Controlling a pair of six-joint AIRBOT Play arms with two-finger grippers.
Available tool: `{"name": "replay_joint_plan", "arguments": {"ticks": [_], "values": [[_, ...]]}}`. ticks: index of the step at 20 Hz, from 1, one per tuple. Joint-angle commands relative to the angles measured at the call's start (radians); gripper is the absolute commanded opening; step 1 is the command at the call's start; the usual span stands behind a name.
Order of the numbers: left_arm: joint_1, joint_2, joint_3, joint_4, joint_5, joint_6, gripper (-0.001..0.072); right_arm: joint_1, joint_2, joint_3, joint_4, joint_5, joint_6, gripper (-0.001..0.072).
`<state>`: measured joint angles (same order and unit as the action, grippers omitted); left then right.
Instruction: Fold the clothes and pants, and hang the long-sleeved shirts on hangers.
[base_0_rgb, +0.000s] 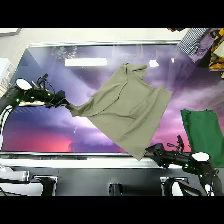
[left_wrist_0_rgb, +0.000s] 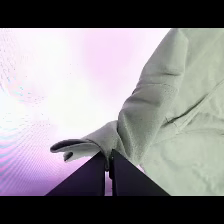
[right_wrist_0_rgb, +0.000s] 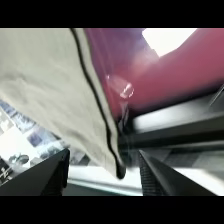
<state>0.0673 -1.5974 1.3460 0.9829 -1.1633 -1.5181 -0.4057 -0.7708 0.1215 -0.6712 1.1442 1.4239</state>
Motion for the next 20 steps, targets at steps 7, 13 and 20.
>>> {"name": "replay_joint_plan", "arguments": {"ticks": [7,13,20], "values": [[-0.001,0.000,0.000,0.000,0.003,0.000,0.0019,0.000,0.001,-0.006,0.035,-0.077,-0.007,0.0480],[-0.001,-0.001,0.000,0.000,0.003,0.000,0.0019,0.000,0.001,-0.023,0.049,-0.066,-0.016,0.0479],[-0.001,-0.001,0.000,0.000,0.003,0.000,0.0019,0.000,0.001,-0.023,0.037,-0.035,-0.052,0.0477]]}}
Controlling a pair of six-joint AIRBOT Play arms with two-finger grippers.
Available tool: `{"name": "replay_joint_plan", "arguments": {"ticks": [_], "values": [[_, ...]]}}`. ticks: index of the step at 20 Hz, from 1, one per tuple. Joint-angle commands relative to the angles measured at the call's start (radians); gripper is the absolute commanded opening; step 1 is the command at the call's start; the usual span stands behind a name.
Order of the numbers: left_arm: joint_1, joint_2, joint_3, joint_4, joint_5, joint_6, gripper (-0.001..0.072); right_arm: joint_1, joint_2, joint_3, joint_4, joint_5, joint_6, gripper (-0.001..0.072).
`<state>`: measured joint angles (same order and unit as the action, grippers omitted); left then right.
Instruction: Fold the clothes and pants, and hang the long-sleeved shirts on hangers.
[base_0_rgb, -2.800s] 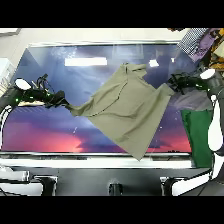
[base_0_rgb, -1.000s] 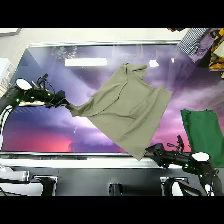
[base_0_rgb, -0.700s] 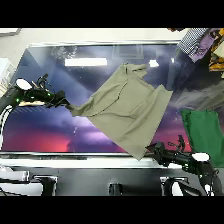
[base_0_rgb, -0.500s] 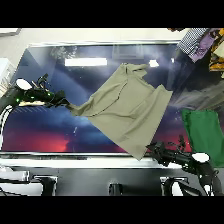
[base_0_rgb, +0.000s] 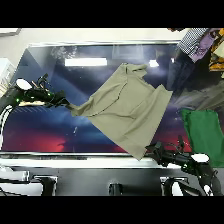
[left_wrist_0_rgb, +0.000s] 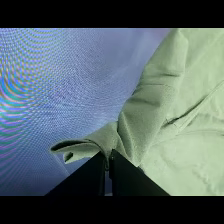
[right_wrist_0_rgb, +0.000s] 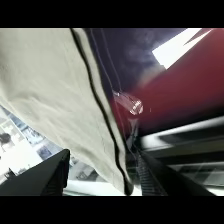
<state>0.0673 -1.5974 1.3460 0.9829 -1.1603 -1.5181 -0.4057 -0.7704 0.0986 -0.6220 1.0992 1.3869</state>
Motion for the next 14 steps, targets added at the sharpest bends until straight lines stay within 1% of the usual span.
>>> {"name": "replay_joint_plan", "arguments": {"ticks": [1,4,6,7,9,10,11,12,14], "values": [[-0.001,-0.001,0.000,0.000,0.000,0.000,0.0019,0.000,0.000,0.000,-0.013,-0.006,-0.015,0.0477],[-0.001,-0.001,0.000,0.000,0.000,0.000,0.0019,0.000,0.000,0.027,0.004,-0.019,-0.060,0.0476],[-0.001,-0.001,0.000,0.000,0.000,0.000,0.0019,0.000,0.000,0.098,-0.014,-0.040,-0.053,0.0476],[-0.001,-0.001,0.000,0.000,0.000,0.000,0.0019,0.000,-0.005,0.148,-0.055,-0.045,-0.031,0.0476],[-0.001,-0.001,0.000,0.000,0.000,0.000,0.0019,0.000,-0.063,0.246,-0.158,0.000,0.028,0.0483],[-0.001,-0.001,0.000,0.000,0.000,0.000,0.0019,0.000,-0.107,0.277,-0.167,0.029,0.031,0.0485],[0.000,-0.001,0.000,0.001,0.000,0.001,0.0019,0.000,-0.150,0.295,-0.141,0.045,0.031,0.0496],[0.000,-0.001,0.000,0.001,0.000,0.000,0.0019,0.000,-0.186,0.296,-0.099,0.067,0.024,0.0554],[0.000,-0.001,0.000,0.001,0.000,0.001,0.0019,0.000,-0.233,0.285,-0.097,0.147,0.004,0.0559]]}}
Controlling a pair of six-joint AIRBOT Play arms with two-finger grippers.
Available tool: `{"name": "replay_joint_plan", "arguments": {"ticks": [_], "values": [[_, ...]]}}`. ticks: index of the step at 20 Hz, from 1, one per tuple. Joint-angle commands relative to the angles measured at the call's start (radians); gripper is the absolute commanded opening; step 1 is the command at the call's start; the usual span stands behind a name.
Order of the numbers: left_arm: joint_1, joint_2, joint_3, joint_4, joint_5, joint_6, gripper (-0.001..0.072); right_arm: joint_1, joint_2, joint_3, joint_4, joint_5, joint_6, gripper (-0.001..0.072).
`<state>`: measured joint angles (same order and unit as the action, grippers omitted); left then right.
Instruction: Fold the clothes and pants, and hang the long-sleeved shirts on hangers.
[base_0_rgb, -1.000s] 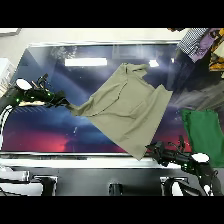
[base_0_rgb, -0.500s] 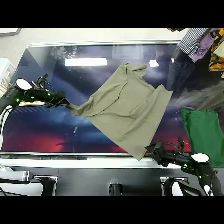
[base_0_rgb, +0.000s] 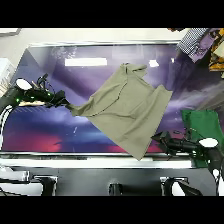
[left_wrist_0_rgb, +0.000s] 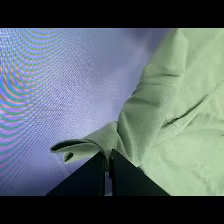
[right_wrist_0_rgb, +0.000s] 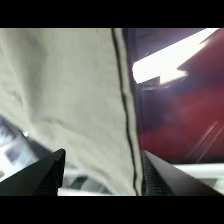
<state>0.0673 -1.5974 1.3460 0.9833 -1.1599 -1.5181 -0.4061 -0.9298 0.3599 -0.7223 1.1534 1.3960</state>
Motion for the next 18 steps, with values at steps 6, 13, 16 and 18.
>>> {"name": "replay_joint_plan", "arguments": {"ticks": [6,13,16,18], "values": [[0.000,-0.001,0.000,0.001,0.000,0.001,0.0019,0.000,-0.075,-0.121,0.018,0.043,-0.020,0.0525],[0.000,-0.001,0.000,0.000,0.000,0.000,0.0019,0.000,-0.075,-0.155,0.102,-0.044,-0.081,0.0520],[0.000,-0.001,0.000,0.000,0.000,0.000,0.0019,0.133,-0.075,-0.157,0.105,-0.103,-0.040,0.0520],[0.000,-0.001,0.000,0.000,-0.002,0.000,0.0020,0.278,-0.075,-0.156,0.103,-0.196,0.055,0.0520]]}}
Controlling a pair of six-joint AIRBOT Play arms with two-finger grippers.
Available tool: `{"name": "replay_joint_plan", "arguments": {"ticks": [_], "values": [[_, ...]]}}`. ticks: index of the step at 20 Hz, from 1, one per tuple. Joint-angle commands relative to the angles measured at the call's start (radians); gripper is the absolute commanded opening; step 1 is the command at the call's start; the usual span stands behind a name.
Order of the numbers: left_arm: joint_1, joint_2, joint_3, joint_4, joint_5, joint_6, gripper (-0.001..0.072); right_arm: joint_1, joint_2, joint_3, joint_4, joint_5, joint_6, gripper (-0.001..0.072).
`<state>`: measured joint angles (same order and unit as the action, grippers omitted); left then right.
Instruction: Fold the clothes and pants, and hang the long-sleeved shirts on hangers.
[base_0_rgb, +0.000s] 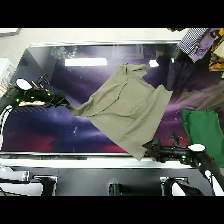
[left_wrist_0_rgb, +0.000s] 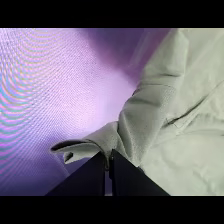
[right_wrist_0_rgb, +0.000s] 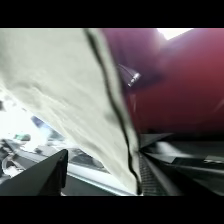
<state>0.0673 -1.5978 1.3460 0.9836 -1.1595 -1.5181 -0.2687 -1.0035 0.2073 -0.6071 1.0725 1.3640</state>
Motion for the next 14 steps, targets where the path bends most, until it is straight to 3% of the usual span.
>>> {"name": "replay_joint_plan", "arguments": {"ticks": [1,2,4,5,6,10,14], "values": [[-0.001,-0.001,0.000,0.000,-0.003,0.000,0.0019,0.184,-0.001,-0.004,-0.012,-0.153,0.120,0.0520],[0.000,-0.001,0.000,0.000,-0.003,0.000,0.0019,0.205,-0.001,-0.004,-0.011,-0.175,0.142,0.0478],[0.000,-0.001,0.000,0.000,-0.003,0.000,0.0019,0.206,-0.001,-0.003,0.011,-0.187,0.143,0.0286],[0.000,-0.001,0.000,0.000,-0.003,0.000,0.0019,0.207,-0.001,0.001,0.027,-0.192,0.132,0.0129],[0.000,-0.001,0.000,0.000,-0.003,0.000,0.0020,0.206,-0.001,0.011,0.045,-0.190,0.111,0.0048],[0.000,0.011,0.008,-0.017,0.000,0.001,0.0018,0.206,0.016,0.165,0.052,-0.140,0.084,0.0032],[0.000,0.032,0.175,-0.077,0.000,0.005,0.0018,0.206,0.021,0.542,0.039,-0.124,0.059,0.0031]]}}
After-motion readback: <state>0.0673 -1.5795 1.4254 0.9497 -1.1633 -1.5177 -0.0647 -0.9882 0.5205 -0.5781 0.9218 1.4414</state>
